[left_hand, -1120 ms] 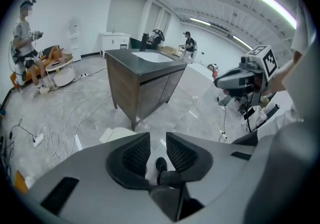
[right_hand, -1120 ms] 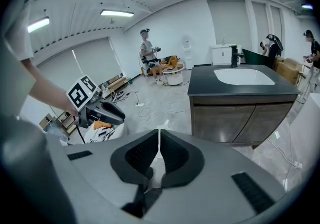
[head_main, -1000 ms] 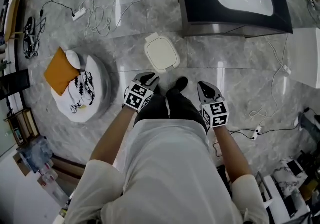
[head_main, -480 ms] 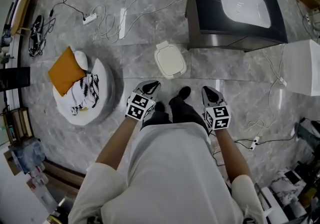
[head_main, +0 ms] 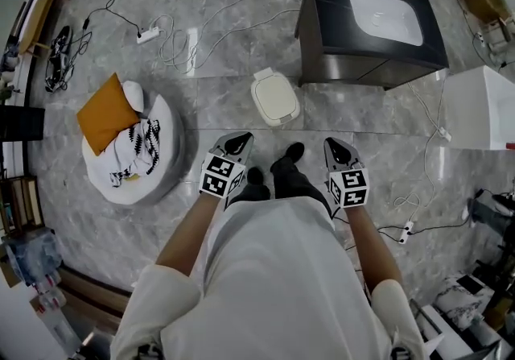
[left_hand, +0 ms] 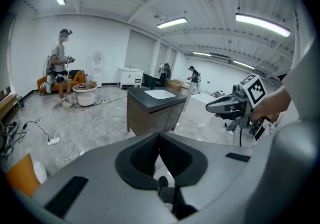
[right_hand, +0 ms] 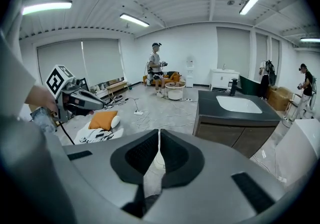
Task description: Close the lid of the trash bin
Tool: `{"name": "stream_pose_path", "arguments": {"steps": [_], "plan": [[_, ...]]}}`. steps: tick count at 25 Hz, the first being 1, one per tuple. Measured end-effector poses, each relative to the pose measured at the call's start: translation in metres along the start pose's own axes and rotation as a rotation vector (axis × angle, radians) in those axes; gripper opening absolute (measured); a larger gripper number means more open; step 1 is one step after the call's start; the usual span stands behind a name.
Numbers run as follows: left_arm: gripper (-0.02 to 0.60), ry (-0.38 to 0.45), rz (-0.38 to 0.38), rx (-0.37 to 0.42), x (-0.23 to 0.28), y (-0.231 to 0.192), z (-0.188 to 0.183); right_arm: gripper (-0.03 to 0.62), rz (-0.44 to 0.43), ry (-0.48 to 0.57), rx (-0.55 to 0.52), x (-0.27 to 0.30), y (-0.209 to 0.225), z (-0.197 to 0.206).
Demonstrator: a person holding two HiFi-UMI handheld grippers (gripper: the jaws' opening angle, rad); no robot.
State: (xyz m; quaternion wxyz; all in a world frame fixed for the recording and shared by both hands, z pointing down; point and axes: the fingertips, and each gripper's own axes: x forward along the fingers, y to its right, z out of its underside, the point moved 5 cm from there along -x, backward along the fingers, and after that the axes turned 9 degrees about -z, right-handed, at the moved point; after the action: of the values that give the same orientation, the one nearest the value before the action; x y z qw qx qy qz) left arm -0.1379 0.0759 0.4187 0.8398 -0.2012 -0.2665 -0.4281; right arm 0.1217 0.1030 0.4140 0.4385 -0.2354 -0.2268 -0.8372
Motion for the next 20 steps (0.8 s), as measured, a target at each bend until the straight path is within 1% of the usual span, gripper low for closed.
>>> {"name": "stream_pose_path", "arguments": {"steps": [4,8,10,14,20], "plan": [[0.018,0.022,-0.004,-0.013,-0.027,-0.001,0.006,0.035,0.006,0.01,-0.031,-0.013,-0.019,-0.001],[0.018,0.017,-0.02,0.044,-0.049,-0.003,0.012,0.035,0.013,0.018,-0.043,-0.025,-0.036,-0.001],[0.018,0.022,-0.021,0.055,-0.056,-0.002,0.014,0.035,0.016,0.018,-0.056,-0.03,-0.041,0.001],[0.018,0.044,-0.024,0.038,-0.064,0.002,0.011,0.035,0.018,0.019,-0.081,-0.042,-0.042,-0.001],[0.018,0.074,-0.061,0.0,-0.061,0.015,-0.001,0.035,-0.021,0.019,-0.13,-0.055,-0.034,-0.006]]}}
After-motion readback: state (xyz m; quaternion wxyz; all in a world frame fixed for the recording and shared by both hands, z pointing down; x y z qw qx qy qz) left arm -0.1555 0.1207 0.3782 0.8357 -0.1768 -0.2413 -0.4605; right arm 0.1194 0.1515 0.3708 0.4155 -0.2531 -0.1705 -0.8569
